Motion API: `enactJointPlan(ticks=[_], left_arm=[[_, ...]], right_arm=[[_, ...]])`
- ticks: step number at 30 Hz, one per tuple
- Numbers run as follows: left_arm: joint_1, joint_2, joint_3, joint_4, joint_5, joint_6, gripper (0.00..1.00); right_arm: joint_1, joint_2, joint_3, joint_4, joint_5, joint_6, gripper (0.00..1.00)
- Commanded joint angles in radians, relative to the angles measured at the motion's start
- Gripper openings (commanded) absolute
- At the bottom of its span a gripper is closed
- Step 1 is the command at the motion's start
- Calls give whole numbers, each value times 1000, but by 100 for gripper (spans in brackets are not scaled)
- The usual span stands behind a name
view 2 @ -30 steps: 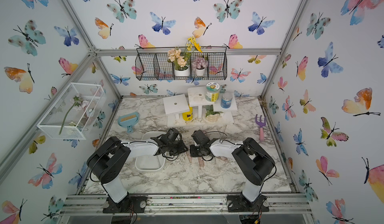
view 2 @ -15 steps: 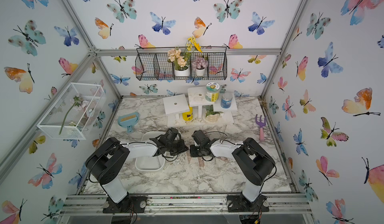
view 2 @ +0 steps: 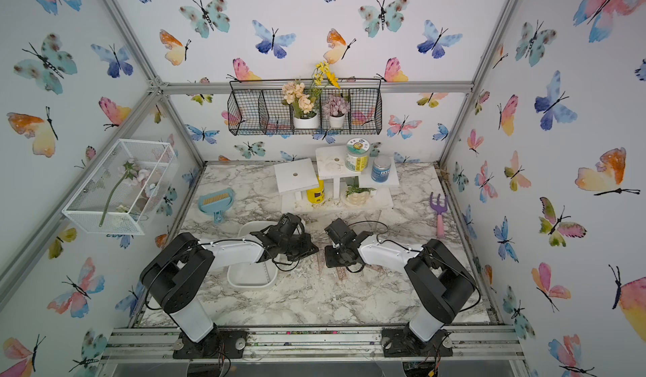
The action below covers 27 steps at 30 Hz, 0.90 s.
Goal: Put the scattered rulers into the storage box
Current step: Pick up the ruler from the center of the board, then place the ruler in the storage box.
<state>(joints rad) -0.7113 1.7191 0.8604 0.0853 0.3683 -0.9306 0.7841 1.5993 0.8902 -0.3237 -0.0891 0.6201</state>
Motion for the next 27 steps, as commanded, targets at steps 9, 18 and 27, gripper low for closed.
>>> enactJointPlan(ticks=[9,18,27], left_arm=[[-1,-194,103,-233,-49,91,0],[129,-410,124,-436,-79,174,0],[355,-577,54,-612,-94,295,0]], right_arm=[[-13,-159,96,-153,103,-36,51],[-14,-140,112,-130,80,-40,50],[-14,-103,152,-108,28,-60,51]])
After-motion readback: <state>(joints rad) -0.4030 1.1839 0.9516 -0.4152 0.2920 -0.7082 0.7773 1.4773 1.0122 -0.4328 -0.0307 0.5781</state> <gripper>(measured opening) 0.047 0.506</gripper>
